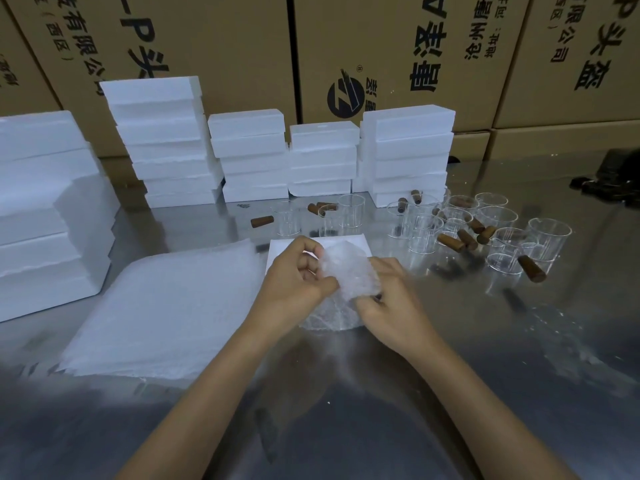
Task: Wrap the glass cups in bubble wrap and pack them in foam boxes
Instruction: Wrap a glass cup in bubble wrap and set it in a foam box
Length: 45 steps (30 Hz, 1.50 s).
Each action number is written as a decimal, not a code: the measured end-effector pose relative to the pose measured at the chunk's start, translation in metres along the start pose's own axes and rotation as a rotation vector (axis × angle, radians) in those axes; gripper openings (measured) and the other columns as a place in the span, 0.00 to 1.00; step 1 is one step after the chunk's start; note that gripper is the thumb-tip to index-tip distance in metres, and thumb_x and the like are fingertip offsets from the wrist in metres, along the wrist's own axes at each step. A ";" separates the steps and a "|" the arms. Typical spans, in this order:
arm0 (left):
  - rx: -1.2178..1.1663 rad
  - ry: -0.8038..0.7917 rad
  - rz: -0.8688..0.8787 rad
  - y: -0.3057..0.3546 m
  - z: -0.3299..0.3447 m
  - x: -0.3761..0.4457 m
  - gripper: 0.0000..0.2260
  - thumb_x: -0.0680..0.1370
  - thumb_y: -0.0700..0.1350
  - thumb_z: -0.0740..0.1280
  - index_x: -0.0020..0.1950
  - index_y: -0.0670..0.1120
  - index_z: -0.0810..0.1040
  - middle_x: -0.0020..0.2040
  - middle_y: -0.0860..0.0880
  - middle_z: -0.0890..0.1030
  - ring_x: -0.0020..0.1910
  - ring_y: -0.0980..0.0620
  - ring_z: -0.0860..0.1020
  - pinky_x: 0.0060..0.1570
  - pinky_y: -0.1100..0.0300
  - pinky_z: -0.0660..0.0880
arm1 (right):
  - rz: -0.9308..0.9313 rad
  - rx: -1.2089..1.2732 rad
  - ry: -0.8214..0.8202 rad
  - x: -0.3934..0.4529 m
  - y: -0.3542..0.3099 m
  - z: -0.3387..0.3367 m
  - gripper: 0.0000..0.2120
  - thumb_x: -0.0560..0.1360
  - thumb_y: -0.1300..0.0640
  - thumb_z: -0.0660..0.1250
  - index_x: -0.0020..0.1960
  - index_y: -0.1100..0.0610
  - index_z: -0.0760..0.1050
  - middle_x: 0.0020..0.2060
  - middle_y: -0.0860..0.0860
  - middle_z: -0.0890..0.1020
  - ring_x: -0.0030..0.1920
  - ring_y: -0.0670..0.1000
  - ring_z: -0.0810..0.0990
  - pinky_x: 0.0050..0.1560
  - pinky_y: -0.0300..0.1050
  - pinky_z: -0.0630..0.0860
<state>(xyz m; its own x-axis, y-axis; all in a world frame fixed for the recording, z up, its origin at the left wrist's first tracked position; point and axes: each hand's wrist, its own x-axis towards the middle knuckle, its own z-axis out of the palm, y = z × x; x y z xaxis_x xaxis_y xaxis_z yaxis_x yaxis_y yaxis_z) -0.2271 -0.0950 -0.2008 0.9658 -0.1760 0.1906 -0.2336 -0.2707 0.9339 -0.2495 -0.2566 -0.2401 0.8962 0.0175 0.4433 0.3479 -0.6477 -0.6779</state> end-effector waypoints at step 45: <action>0.545 0.275 0.313 -0.018 -0.023 0.027 0.20 0.79 0.49 0.69 0.70 0.53 0.71 0.68 0.53 0.72 0.68 0.52 0.64 0.63 0.65 0.60 | 0.316 0.324 0.091 0.018 0.028 -0.004 0.19 0.80 0.56 0.60 0.67 0.38 0.74 0.65 0.34 0.74 0.70 0.42 0.67 0.72 0.43 0.62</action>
<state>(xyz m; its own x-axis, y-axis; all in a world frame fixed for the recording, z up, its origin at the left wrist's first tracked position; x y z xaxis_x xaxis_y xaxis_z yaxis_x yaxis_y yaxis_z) -0.1945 -0.0729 -0.2052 0.8200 -0.0962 0.5643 -0.4603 -0.6967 0.5501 -0.2252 -0.2772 -0.2489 0.9493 -0.2190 0.2254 0.1429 -0.3383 -0.9301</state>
